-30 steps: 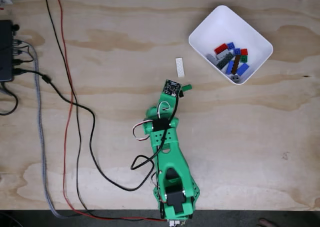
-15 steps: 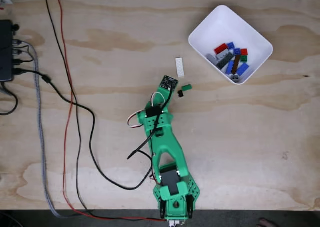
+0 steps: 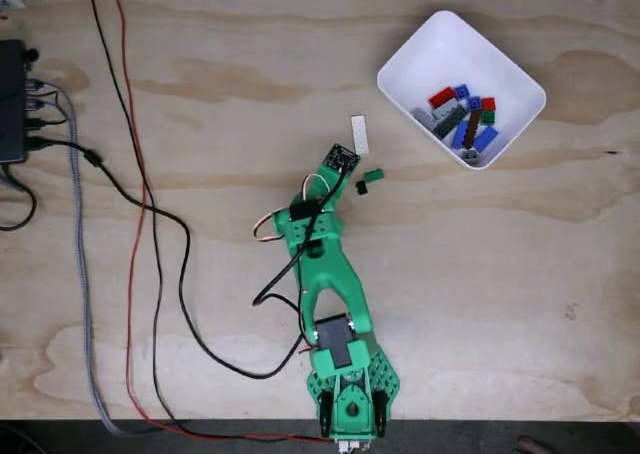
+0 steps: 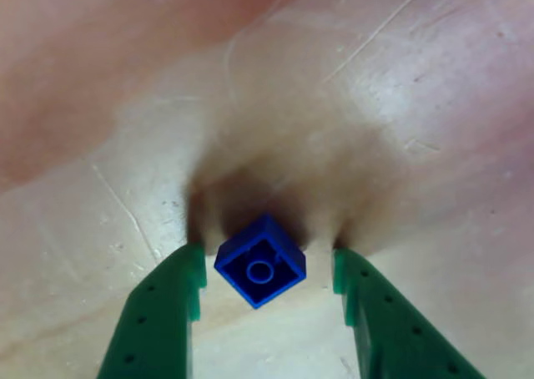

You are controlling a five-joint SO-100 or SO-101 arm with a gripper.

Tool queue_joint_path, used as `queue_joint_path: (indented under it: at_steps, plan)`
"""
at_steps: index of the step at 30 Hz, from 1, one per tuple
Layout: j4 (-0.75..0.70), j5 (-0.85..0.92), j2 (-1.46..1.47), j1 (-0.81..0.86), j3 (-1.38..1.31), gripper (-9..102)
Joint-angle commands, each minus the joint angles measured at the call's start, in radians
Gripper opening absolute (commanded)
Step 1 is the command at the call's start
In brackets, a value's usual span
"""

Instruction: Put all lego bricks in the bin.

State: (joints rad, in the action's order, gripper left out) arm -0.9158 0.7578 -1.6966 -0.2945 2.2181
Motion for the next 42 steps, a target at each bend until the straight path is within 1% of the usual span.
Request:
queue_joint_path:
  at_steps: [1,4,10,16,18,19,21,23,25,26,28,33,34,36,38,40,42]
  plan:
    - [-0.012,0.011,0.009,-0.012,-0.094,16]
    - [-0.006,0.055,0.012,0.008,-0.1,15]
    - [-0.006,0.123,0.015,0.025,-0.098,9]
    - [-0.003,0.132,0.009,0.023,-0.091,3]
    - [-0.005,0.109,-0.021,0.031,-0.091,1]
    - [-0.018,0.087,-0.063,0.048,-0.1,0]
    - [-0.1,0.06,-0.212,0.106,-0.14,0]
    - [-0.172,0.083,-0.396,0.219,-0.224,0]
    - [-0.143,0.16,-0.463,0.376,-0.318,0]
    - [-0.094,0.193,-0.439,0.449,-0.367,0]
    - [-0.037,0.267,-0.268,0.561,-0.518,0]
    - [-0.011,0.379,0.169,0.676,-0.931,0]
    - [0.06,0.394,0.221,0.696,-0.959,0]
    - [0.147,0.44,0.291,0.726,-0.991,0]
    - [0.163,0.462,0.334,0.736,-1.02,2]
    - [0.187,0.482,0.351,0.746,-1.012,8]
    - [0.213,0.445,0.341,0.755,-1.002,16]
